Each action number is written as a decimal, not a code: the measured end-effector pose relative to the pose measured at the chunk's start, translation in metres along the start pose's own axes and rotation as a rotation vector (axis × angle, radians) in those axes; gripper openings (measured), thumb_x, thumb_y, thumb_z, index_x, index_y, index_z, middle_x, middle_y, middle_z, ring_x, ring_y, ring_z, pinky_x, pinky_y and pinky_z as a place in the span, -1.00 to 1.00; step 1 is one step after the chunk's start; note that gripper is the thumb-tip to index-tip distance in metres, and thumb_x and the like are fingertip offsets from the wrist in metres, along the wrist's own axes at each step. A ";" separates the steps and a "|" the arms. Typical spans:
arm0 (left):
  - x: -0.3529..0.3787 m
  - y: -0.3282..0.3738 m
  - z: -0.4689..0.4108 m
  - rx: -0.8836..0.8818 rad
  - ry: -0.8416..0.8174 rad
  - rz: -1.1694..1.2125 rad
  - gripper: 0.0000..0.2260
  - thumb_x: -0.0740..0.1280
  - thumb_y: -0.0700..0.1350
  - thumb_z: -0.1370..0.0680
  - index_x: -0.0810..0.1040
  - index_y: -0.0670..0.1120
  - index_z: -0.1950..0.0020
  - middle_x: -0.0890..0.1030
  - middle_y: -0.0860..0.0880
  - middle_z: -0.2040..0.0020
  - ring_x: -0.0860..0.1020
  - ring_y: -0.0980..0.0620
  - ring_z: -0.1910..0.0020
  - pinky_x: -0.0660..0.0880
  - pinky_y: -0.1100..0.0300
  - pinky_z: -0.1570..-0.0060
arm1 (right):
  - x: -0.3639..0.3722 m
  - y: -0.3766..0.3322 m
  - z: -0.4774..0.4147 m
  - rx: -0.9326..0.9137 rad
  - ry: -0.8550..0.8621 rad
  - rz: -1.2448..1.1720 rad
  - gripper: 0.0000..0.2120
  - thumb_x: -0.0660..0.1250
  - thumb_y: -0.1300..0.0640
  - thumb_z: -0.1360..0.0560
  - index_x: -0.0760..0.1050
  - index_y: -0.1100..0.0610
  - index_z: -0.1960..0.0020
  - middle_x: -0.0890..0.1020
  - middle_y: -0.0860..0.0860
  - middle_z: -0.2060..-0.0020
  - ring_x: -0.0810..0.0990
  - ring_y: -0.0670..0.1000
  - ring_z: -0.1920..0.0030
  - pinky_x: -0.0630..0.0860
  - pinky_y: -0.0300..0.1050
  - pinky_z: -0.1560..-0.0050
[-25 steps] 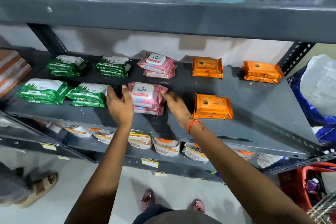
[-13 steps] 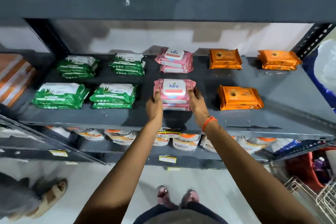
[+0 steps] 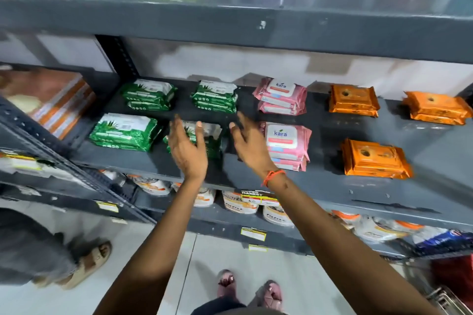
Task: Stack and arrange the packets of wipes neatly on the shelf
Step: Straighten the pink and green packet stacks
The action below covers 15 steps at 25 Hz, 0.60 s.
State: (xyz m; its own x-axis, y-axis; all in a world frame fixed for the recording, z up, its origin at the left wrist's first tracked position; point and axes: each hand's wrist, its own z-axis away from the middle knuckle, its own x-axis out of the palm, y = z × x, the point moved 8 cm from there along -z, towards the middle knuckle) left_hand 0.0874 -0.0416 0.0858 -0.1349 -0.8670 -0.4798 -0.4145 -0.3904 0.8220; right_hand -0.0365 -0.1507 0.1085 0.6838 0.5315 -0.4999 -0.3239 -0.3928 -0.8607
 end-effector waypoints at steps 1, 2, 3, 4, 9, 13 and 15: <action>-0.006 -0.015 -0.012 -0.036 0.011 -0.023 -0.51 0.22 -0.01 -0.57 0.28 -0.23 -0.41 0.36 -0.25 -0.41 0.31 -0.19 -0.41 0.22 -0.06 -0.42 | 0.020 0.002 -0.005 0.057 -0.064 -0.023 -0.54 0.13 0.13 -0.61 0.22 0.31 -0.45 0.44 0.28 -0.35 0.42 0.22 -0.35 0.35 -0.01 -0.36; -0.009 -0.029 -0.021 -0.074 0.010 -0.022 -0.53 0.23 -0.01 -0.57 0.29 -0.21 -0.41 0.38 -0.25 -0.40 0.34 -0.19 -0.39 0.22 -0.06 -0.41 | 0.036 0.006 -0.009 0.126 -0.097 -0.047 -0.53 0.14 0.12 -0.60 0.21 0.31 -0.45 0.42 0.28 -0.36 0.40 0.23 -0.37 0.32 -0.01 -0.37; -0.010 -0.043 -0.028 -0.120 -0.005 0.012 -0.54 0.23 -0.01 -0.57 0.31 -0.19 -0.40 0.41 -0.24 -0.38 0.37 -0.19 -0.37 0.25 -0.06 -0.40 | 0.049 0.012 -0.013 0.203 -0.107 -0.068 -0.51 0.15 0.09 -0.60 0.20 0.29 -0.45 0.40 0.29 -0.38 0.37 0.24 -0.38 0.30 0.01 -0.39; -0.009 -0.056 -0.032 -0.181 -0.028 0.068 -0.56 0.23 0.00 -0.57 0.33 -0.16 -0.40 0.44 -0.22 -0.37 0.39 -0.18 -0.35 0.29 -0.04 -0.38 | 0.060 0.019 -0.014 0.284 -0.106 -0.096 -0.49 0.17 0.06 -0.59 0.19 0.26 -0.46 0.36 0.28 -0.40 0.35 0.24 -0.40 0.28 0.04 -0.41; 0.000 -0.086 -0.034 -0.354 -0.093 0.203 -0.65 0.24 0.04 -0.55 0.46 -0.04 -0.31 0.53 -0.11 -0.30 0.46 -0.12 -0.29 0.37 0.08 -0.25 | 0.088 0.030 -0.013 0.430 -0.094 -0.207 -0.44 0.18 0.01 -0.58 0.12 0.15 -0.50 0.30 0.18 -0.47 0.30 0.19 -0.44 0.26 0.07 -0.46; -0.005 -0.082 -0.034 -0.315 -0.123 0.209 -0.58 0.26 0.08 -0.54 0.42 -0.05 -0.35 0.48 -0.10 -0.35 0.41 -0.10 -0.34 0.35 0.04 -0.31 | 0.076 0.022 -0.012 0.407 -0.112 -0.057 -0.48 0.13 -0.01 -0.59 0.16 0.21 -0.47 0.33 0.23 -0.43 0.28 0.25 -0.43 0.23 0.10 -0.45; -0.013 -0.064 -0.042 -0.159 -0.085 0.127 -0.56 0.26 0.06 -0.54 0.40 -0.11 -0.36 0.44 -0.13 -0.38 0.33 -0.13 -0.41 0.30 -0.03 -0.38 | 0.057 0.008 -0.015 0.312 -0.117 0.117 -0.54 0.12 0.01 -0.59 0.25 0.27 -0.38 0.45 0.30 -0.29 0.36 0.27 -0.35 0.28 0.11 -0.39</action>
State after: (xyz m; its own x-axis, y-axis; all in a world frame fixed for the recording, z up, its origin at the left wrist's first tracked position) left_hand 0.1529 -0.0187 0.0521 -0.2550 -0.8856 -0.3882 -0.2435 -0.3298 0.9121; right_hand 0.0099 -0.1354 0.0742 0.5563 0.5863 -0.5889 -0.5921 -0.2176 -0.7759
